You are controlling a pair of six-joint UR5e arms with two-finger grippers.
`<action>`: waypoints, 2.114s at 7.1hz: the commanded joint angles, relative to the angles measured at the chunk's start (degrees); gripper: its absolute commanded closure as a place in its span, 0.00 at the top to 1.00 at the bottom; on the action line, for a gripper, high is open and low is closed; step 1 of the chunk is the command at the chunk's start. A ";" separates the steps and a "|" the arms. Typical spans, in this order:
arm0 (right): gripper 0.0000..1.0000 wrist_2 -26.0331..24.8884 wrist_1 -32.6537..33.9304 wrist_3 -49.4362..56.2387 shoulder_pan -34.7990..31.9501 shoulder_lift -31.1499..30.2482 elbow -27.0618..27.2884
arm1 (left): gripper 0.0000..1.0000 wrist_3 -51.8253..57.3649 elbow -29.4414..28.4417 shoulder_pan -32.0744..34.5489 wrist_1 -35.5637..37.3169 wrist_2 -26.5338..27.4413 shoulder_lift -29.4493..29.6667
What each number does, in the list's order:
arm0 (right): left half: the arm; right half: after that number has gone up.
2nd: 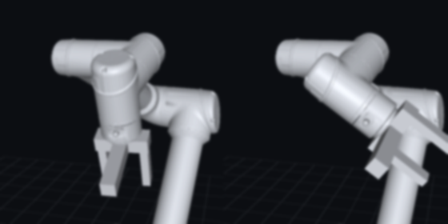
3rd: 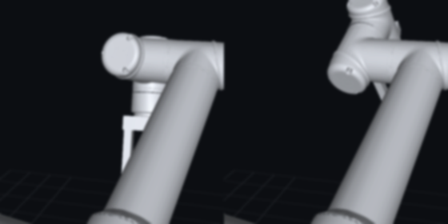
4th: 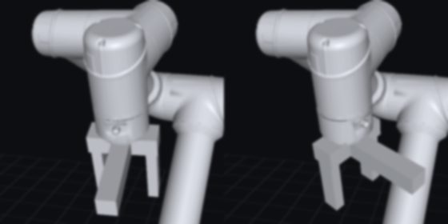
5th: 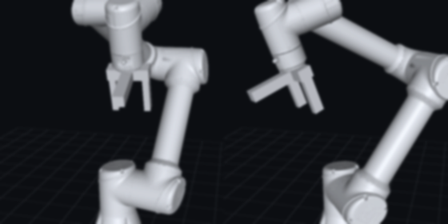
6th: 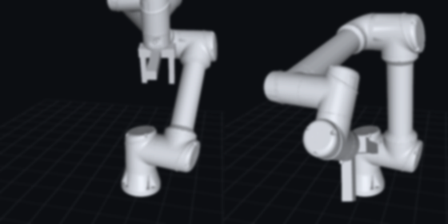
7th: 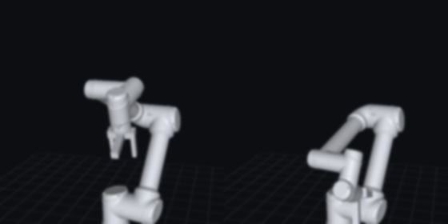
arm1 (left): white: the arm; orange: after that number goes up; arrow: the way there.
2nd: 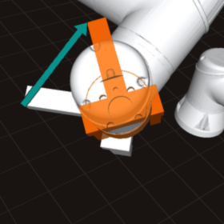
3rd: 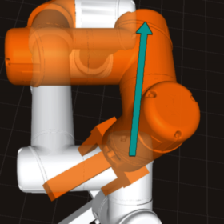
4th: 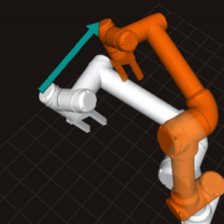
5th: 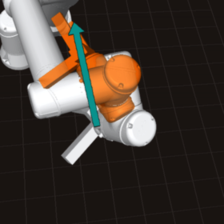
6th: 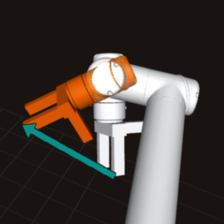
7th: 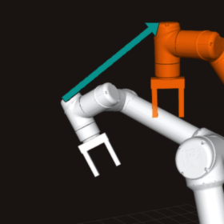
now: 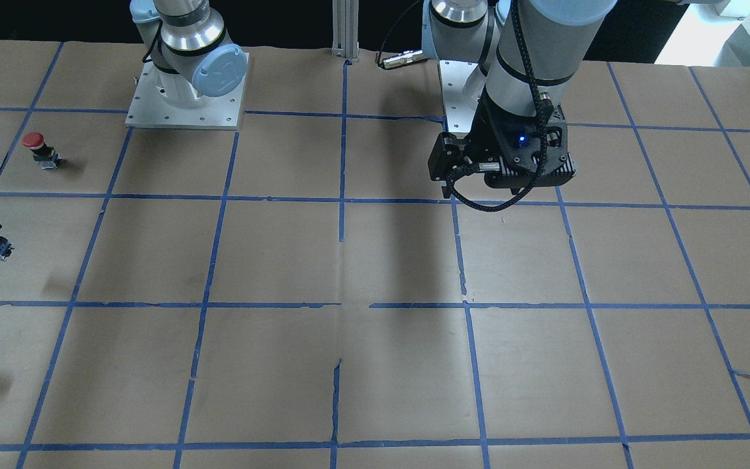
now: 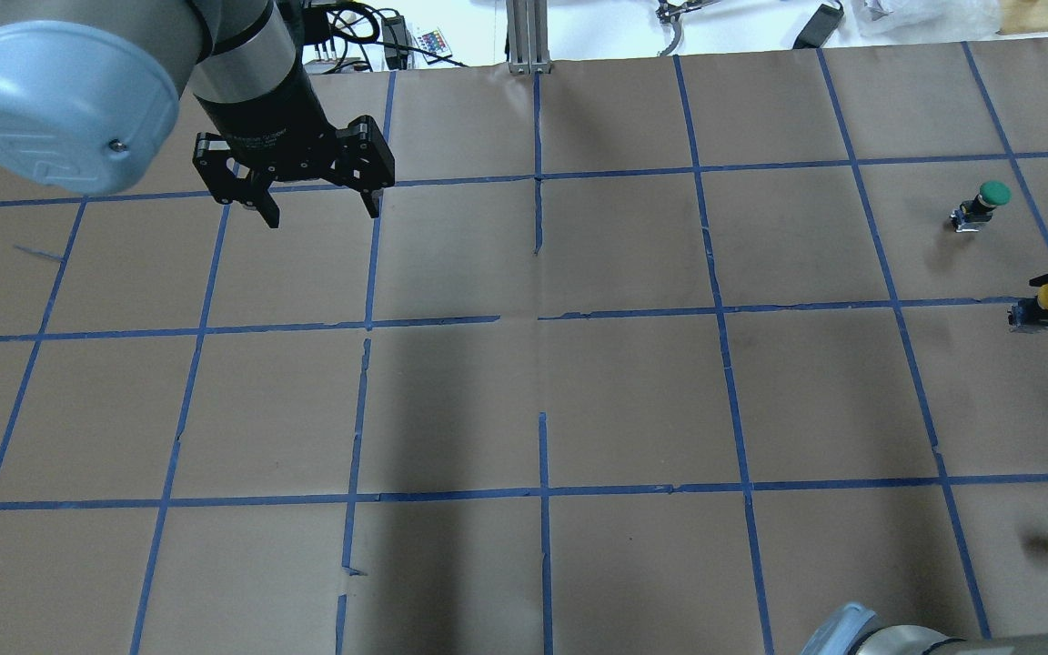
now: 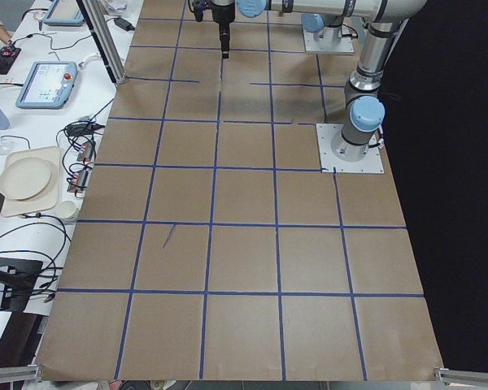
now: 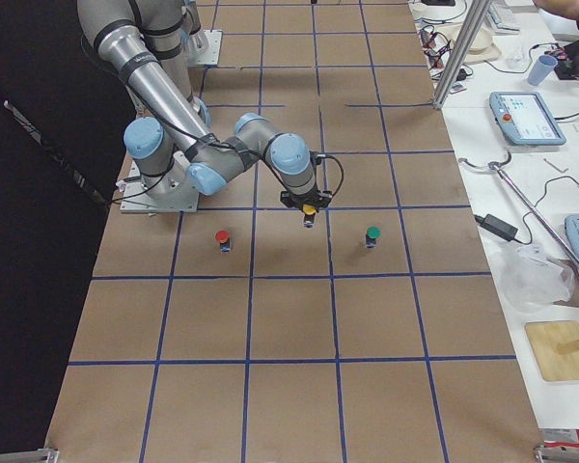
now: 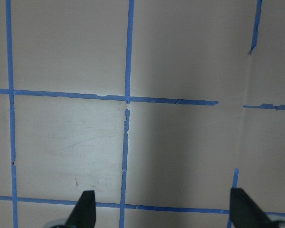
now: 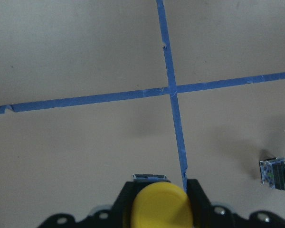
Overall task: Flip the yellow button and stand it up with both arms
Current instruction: 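Lower the button upright onto the table with the right gripper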
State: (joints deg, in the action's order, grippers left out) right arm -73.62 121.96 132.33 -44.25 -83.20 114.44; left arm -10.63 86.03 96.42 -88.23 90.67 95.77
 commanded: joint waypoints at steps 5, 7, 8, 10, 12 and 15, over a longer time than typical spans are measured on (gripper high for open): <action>0.19 -0.47 1.88 6.63 2.15 5.06 0.17 | 1.00 0.52 -1.04 -0.62 1.13 0.12 1.35; 0.32 -0.56 1.78 6.54 2.15 6.20 0.26 | 1.00 1.93 -1.22 -0.80 1.39 0.12 1.61; 0.34 -0.56 1.87 6.28 2.15 6.55 0.26 | 1.00 2.02 -1.39 -0.89 1.48 -0.49 1.70; 0.56 -0.30 1.09 6.28 2.15 6.64 0.26 | 1.00 2.02 -1.75 -0.89 1.39 -0.32 1.61; 0.80 -0.47 1.08 6.19 2.15 7.00 0.26 | 1.00 2.02 -1.66 -0.98 1.39 -0.14 1.70; 0.99 -0.99 1.00 -6.88 2.15 6.38 -0.18 | 1.00 2.02 -1.75 -0.98 1.39 -0.49 1.52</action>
State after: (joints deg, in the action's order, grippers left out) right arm -74.07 123.03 134.69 -42.10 -76.66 114.56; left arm -8.61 84.30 95.45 -86.84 90.27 97.33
